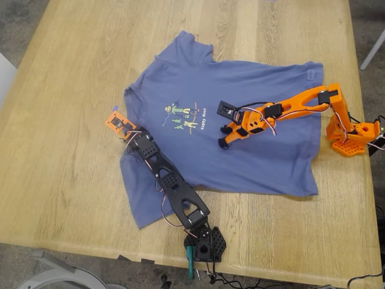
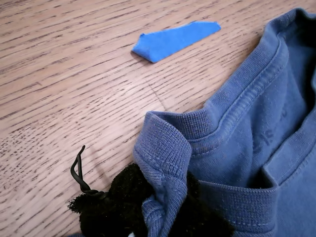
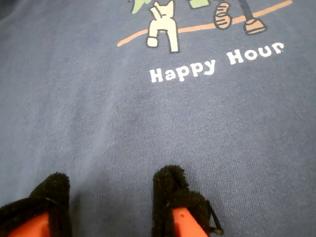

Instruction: Fold a T-shirt

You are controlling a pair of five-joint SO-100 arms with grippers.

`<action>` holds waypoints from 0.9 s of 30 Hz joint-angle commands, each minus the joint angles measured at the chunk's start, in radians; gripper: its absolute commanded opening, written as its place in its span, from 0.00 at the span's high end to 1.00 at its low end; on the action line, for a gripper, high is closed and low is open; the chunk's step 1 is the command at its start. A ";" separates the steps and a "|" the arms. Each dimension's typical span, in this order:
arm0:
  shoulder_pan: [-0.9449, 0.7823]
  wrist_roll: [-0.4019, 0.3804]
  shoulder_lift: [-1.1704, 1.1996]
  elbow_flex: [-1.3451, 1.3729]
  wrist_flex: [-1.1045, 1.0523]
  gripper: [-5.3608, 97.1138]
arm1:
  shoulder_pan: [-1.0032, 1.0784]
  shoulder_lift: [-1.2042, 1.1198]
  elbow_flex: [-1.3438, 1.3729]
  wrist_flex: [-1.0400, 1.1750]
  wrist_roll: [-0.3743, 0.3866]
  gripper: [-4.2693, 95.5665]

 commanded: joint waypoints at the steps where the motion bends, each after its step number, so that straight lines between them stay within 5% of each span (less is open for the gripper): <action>1: 0.078 -0.011 0.048 -0.044 0.041 0.95 | -0.038 -0.006 -0.031 -0.006 0.046 0.68; 12: 0.071 -0.006 0.094 -0.044 0.077 0.95 | -0.201 -0.018 -0.066 0.160 0.275 0.65; 19: 0.080 -0.006 0.135 -0.043 0.104 0.95 | -0.255 -0.012 -0.095 0.347 0.319 0.65; 27: 0.095 -0.005 0.225 -0.043 0.172 0.95 | -0.256 -0.018 -0.097 0.491 0.275 0.69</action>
